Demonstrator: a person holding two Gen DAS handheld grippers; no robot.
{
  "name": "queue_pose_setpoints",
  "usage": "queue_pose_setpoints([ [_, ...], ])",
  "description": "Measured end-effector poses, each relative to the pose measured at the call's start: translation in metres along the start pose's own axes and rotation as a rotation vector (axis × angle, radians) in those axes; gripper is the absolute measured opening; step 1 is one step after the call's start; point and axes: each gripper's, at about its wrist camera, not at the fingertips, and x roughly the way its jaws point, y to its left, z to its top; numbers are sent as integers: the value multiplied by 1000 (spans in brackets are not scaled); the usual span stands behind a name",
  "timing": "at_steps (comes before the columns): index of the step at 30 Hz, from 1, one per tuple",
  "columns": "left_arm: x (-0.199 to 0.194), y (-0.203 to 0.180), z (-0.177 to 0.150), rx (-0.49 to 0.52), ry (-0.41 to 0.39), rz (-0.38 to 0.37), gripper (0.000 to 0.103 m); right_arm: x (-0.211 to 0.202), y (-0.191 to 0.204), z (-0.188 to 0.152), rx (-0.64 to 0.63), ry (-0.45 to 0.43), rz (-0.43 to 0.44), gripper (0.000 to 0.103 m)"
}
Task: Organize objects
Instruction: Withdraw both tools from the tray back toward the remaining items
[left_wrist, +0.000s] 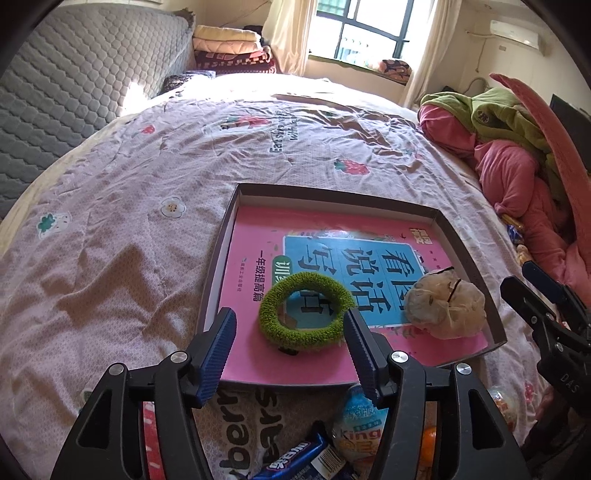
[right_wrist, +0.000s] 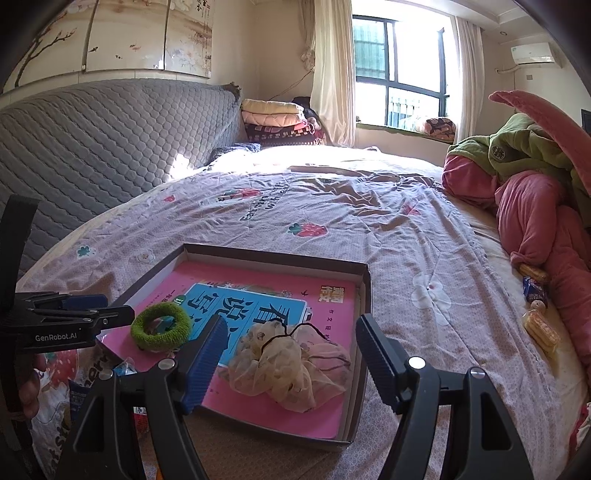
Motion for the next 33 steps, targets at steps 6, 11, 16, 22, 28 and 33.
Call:
queue_pose_setpoints([
  [6,-20,-2,-4,0,-21,25,62,-8,1,3,-4,-16,13,72],
  [11,-35,-3,-12,-7,-26,44,62,-17,0,5,4,-33,33,72],
  [16,-47,-3,-19,-12,-29,62,62,-25,3,6,-3,-45,49,72],
  [22,-57,-2,-25,-14,-33,80,62,-32,7,5,-16,-57,61,75],
  [28,-59,1,-35,-20,-12,95,62,-34,15,2,-34,-54,79,75],
  [33,-60,2,-41,-19,0,103,63,-36,22,-1,-58,-52,88,75],
])
